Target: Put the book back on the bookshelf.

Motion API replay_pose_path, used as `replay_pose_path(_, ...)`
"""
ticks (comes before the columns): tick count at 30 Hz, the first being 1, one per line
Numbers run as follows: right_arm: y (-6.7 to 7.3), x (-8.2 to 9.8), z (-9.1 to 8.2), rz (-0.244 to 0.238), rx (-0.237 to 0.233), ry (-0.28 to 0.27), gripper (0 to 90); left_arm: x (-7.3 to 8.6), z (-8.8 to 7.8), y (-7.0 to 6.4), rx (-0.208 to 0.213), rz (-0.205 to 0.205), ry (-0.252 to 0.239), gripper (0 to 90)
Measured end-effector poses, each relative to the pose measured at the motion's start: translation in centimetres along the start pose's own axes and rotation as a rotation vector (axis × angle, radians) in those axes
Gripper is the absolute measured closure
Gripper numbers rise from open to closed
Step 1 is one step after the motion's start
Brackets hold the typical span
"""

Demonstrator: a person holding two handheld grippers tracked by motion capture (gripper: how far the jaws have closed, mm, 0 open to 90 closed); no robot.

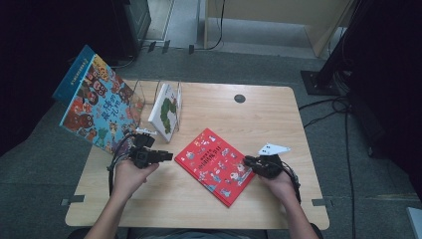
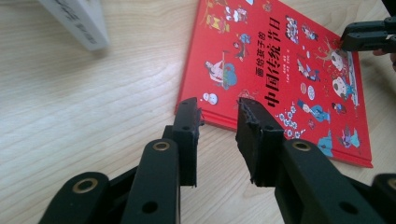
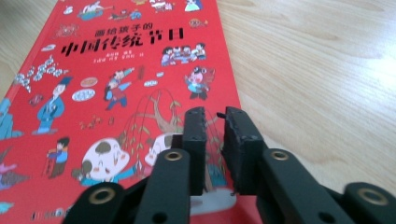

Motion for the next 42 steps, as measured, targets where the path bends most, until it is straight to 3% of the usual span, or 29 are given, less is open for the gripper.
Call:
replay_pose_path(8, 0.0, 1.2, -1.0, -0.001, 0.013, 0.013, 86.5, 0.7, 2.0, -0.4, -0.006, 0.022, 0.023, 76.3)
replay_pose_path(11, 0.1, 1.6, -1.4, 0.003, 0.014, 0.012, 88.2, 0.8, 2.6, -0.7, 0.013, 0.022, 0.022, 76.7)
replay_pose_path(22, 0.2, 3.0, -2.9, 0.026, 0.028, 0.001, 89.2, 1.4, 4.8, -0.8, -0.009, 0.06, 0.064, 77.9)
replay_pose_path(25, 0.2, 3.3, -3.3, 0.032, 0.03, 0.004, 89.4, 1.2, 4.9, -0.8, -0.001, 0.055, 0.06, 77.8)
replay_pose_path(29, 0.4, 4.0, -3.3, 0.014, 0.044, 0.054, 89.6, 1.1, 5.0, -0.8, -0.003, 0.057, 0.05, 77.8)
replay_pose_path(42, 0.4, 3.9, -3.0, 0.028, 0.03, 0.039, 90.0, -0.4, 5.8, 0.3, -0.001, 0.014, -0.005, 79.0)
Point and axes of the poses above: each handheld gripper's, and its own axes: z roughly forward along the jaws, x roughly out of its underside, y roughly to its left, the point moved 5 cm from there along z, roughly forward along the jaws, and after that the axes turned 5 degrees about -x, right-handed, at the moved point
